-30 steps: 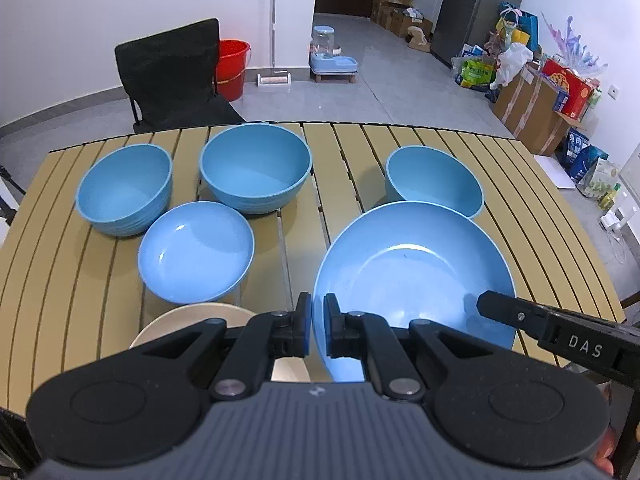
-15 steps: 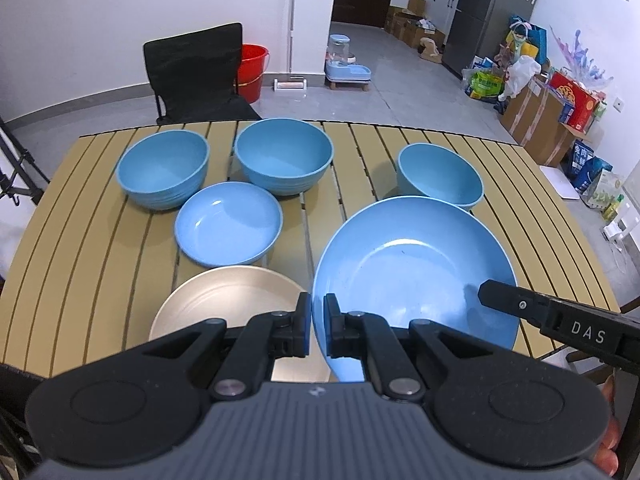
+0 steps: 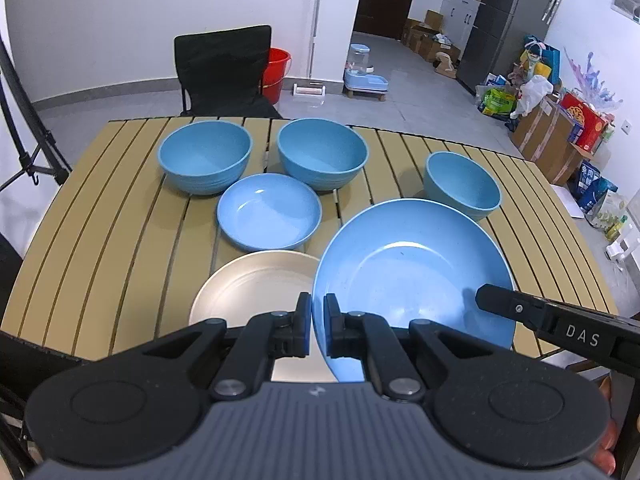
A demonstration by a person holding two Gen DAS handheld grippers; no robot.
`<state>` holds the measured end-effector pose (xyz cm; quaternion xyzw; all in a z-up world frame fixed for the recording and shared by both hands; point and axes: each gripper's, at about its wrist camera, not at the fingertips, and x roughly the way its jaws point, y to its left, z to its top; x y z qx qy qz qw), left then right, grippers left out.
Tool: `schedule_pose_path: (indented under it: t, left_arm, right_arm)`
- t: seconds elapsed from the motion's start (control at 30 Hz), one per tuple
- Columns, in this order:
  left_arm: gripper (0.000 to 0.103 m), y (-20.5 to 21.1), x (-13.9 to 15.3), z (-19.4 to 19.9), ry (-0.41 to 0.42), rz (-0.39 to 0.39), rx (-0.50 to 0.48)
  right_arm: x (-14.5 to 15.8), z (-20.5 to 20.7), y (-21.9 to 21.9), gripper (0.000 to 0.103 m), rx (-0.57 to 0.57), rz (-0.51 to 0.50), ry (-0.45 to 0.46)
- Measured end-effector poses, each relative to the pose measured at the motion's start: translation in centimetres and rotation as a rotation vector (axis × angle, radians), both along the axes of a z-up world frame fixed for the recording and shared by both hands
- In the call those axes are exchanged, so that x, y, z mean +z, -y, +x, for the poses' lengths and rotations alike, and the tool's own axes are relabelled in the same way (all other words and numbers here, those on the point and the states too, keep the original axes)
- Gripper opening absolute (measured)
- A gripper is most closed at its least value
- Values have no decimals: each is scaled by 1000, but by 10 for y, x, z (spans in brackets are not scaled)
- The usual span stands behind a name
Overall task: Organize plates and bowls
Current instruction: 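Lift the shallow blue plate with both grippers and carry it over the cream plate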
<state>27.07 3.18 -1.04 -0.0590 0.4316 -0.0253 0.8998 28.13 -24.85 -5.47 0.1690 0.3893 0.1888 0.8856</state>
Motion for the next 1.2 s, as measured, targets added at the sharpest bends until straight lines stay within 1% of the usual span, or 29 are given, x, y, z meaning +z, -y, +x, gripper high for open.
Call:
schedule_pose_path:
  t: [0.2, 0.53, 0.9, 1.2]
  left_arm:
    - [7, -19, -8, -3, -14, -20, 18]
    - [7, -45, -26, 4, -41, -51, 46]
    - [7, -68, -55, 20, -94, -73, 76]
    - [7, -83, -80, 34, -129, -84, 101]
  right_arm:
    - [-3, -1, -21, 8, 18, -22, -11]
    - [-13, 5, -49, 8, 47, -58, -43]
    - [-38, 24, -72, 8, 68, -80, -107]
    - [-65, 40, -89, 8, 88, -101, -160]
